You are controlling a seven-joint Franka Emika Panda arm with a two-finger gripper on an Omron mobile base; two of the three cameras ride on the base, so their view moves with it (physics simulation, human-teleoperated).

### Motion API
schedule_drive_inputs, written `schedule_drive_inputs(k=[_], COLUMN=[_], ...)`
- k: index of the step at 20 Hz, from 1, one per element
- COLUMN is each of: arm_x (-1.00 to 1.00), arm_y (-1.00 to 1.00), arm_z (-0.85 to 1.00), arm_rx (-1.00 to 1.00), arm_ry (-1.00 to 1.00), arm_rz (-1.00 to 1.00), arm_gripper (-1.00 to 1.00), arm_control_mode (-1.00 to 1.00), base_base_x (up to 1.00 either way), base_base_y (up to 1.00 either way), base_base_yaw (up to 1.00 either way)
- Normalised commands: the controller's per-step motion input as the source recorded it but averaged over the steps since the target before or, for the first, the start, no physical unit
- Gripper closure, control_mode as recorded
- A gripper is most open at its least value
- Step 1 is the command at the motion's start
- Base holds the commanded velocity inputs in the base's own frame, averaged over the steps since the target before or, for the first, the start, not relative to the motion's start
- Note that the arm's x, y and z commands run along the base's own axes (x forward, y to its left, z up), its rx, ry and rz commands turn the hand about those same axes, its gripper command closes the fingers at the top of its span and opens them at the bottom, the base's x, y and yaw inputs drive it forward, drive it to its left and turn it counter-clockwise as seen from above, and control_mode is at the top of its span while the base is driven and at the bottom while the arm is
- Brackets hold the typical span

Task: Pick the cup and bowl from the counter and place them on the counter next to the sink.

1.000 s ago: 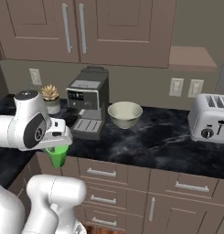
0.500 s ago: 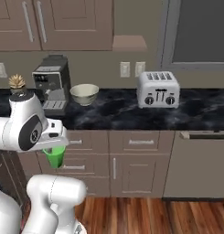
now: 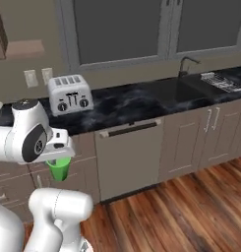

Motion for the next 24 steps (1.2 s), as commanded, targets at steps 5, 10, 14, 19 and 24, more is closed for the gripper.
schedule_drive_inputs(k=[5,10,14,19,24], arm_x=[0.00,0.00,0.00,0.00,0.00], arm_y=[0.00,0.00,0.00,0.00,0.00], arm_z=[0.00,0.00,0.00,0.00,0.00], arm_rx=[0.00,0.00,0.00,0.00,0.00], arm_ry=[0.00,0.00,0.00,0.00,0.00], arm_rz=[0.00,0.00,0.00,0.00,0.00], arm_gripper=[1.00,1.00,1.00,1.00,1.00], arm_control_mode=[1.00,1.00,1.00,1.00,1.00], base_base_x=[0.39,1.00,1.00,1.00,0.99], base_base_y=[-0.46,-0.17,-0.39,-0.59,-0.21], base_base_yaw=[-0.53,0.00,0.11,0.15,0.26])
